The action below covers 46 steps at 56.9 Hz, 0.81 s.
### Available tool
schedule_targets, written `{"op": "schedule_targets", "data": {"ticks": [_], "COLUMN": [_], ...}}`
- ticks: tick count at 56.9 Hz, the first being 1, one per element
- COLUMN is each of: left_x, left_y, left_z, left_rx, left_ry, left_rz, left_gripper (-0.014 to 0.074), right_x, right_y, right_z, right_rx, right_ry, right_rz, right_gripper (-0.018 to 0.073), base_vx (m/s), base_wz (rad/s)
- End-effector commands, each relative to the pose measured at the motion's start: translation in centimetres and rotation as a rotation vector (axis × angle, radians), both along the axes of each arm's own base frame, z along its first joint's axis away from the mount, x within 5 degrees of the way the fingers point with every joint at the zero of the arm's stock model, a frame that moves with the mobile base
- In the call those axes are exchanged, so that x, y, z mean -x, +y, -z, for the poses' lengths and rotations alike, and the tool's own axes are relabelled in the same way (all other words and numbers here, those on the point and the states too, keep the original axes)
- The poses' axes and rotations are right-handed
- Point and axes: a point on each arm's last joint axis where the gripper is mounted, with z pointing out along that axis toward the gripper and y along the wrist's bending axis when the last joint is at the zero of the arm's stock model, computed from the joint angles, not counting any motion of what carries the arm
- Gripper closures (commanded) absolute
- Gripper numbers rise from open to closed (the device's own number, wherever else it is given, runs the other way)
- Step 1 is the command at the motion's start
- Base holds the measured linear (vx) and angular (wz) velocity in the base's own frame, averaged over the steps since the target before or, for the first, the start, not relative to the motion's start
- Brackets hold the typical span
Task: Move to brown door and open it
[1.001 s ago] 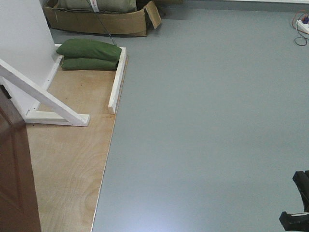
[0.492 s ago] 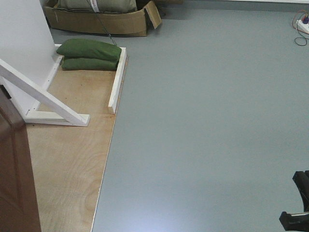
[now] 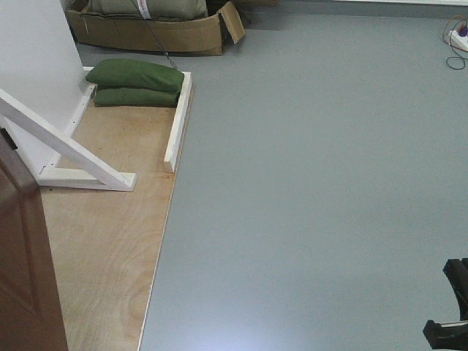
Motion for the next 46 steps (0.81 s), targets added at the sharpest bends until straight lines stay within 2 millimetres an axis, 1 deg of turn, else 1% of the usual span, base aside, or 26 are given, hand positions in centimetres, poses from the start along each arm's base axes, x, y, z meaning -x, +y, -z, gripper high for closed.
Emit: {"op": "schedule_targets", "data": {"ticks": [1, 21, 46], "left_x": [-1.6, -2.8, -4.1], "left_y": [-1.2, -2.8, -5.5], "left_z": [-1.1, -1.0, -0.6], "left_rx": [-0.104, -0.161, -0.234], "left_ry": [0.035, 0.085, 0.16], "left_rz": [0.167, 0.378, 0.69], "left_gripper": [0.06, 0.06, 0.06], "right_x": [-0.2, -0.2, -0.2], "right_y": [-0.1, -0.1, -0.1], "right_z": [-0.6, -0.6, -0.6], "right_rx": [0.007, 0.007, 0.007], "right_ry": [-0.079, -0.079, -0.079], "right_rz": [0.005, 0.005, 0.005], "right_gripper": [0.0559, 0.0559, 0.0559], "base_vx": [0.0, 0.0, 0.0], "base_wz": [0.0, 0.0, 0.0]}}
